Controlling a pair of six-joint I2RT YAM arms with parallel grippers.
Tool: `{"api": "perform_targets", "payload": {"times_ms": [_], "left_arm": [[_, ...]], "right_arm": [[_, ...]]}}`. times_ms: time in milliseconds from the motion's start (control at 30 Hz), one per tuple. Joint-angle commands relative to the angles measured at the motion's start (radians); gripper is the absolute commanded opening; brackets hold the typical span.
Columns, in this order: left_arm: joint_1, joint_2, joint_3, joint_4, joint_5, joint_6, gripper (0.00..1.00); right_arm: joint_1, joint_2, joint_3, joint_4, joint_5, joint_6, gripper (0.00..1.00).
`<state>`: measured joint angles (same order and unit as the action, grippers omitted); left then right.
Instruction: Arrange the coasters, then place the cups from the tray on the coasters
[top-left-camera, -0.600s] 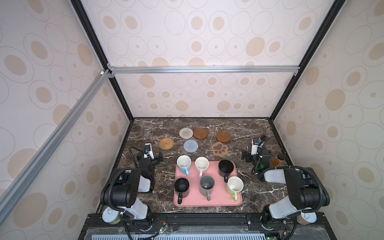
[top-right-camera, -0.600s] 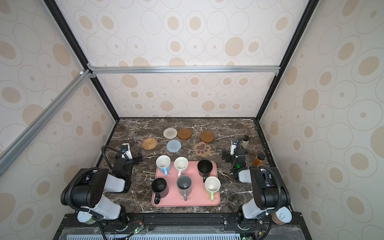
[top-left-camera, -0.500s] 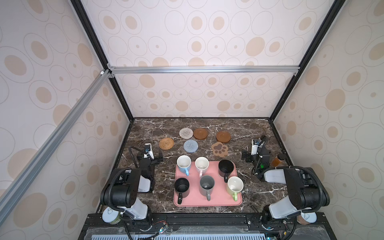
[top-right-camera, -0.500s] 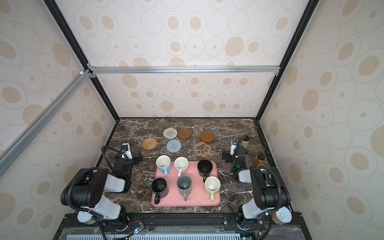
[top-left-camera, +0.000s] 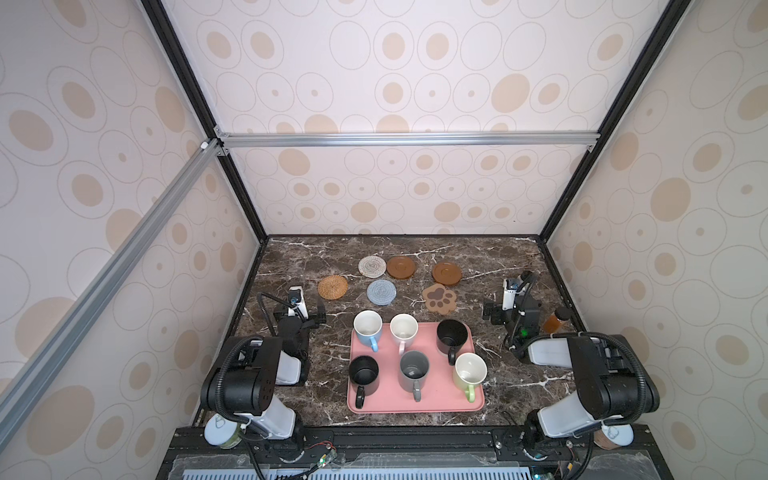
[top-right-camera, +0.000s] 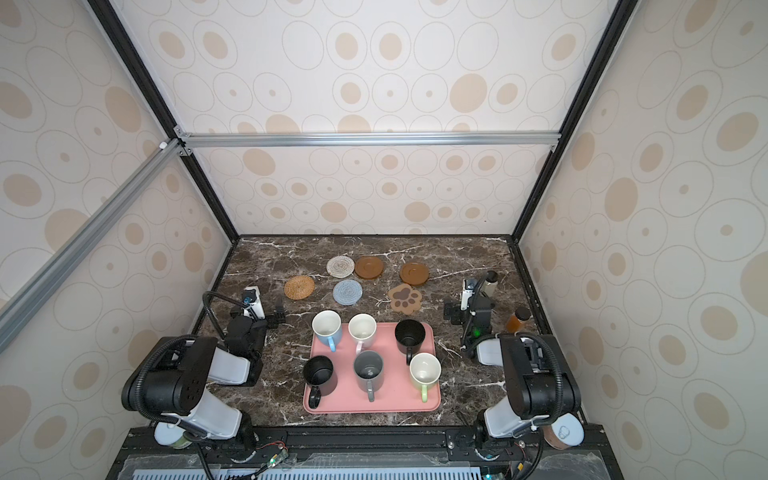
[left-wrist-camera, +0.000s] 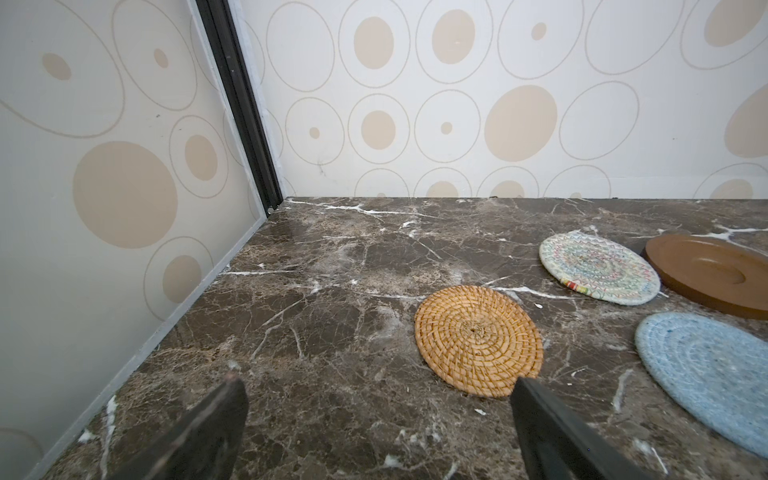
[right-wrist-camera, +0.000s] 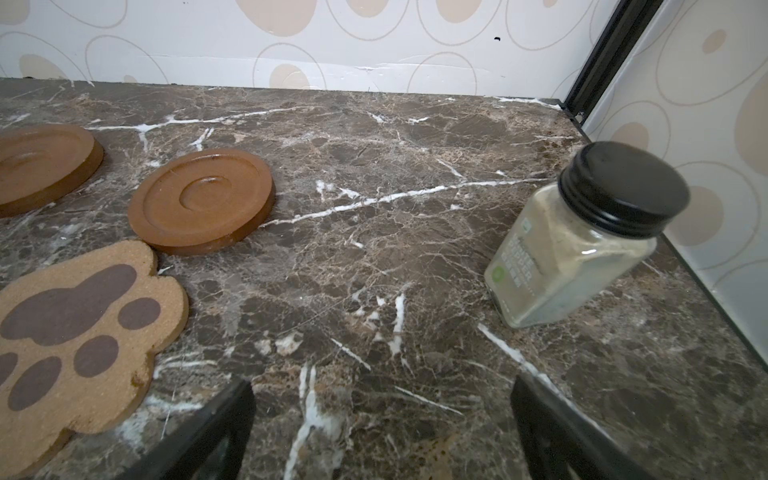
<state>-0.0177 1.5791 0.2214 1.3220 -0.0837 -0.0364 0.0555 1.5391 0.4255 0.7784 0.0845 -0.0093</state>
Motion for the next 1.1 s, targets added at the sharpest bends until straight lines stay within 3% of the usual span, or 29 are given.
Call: {"api": "perform_targets", "payload": {"times_ms": [0, 767, 933, 1067], "left_arm": [[-0.001, 0.002, 0.015, 0.016, 0.007, 0.018, 1.00], [-0.001, -0.010, 0.009, 0.016, 0.015, 0.022, 1.00], [-0.003, -0.170, 0.199, -0.479, 0.025, -0.023, 1.00], [-0.005, -0.230, 0.339, -0.738, 0.130, -0.114, 1.00]], "right_arm": [[-0.006, 0.005, 0.004, 0.010, 0.001, -0.008, 1.00], [-0.006, -0.009, 0.004, 0.020, 0.012, -0.008, 1.00], [-0.004, -0.145, 0.167, -0.416, 0.045, 0.038, 1.00], [-0.004, -0.222, 0.293, -0.719, 0.075, 0.177, 1.00]]}}
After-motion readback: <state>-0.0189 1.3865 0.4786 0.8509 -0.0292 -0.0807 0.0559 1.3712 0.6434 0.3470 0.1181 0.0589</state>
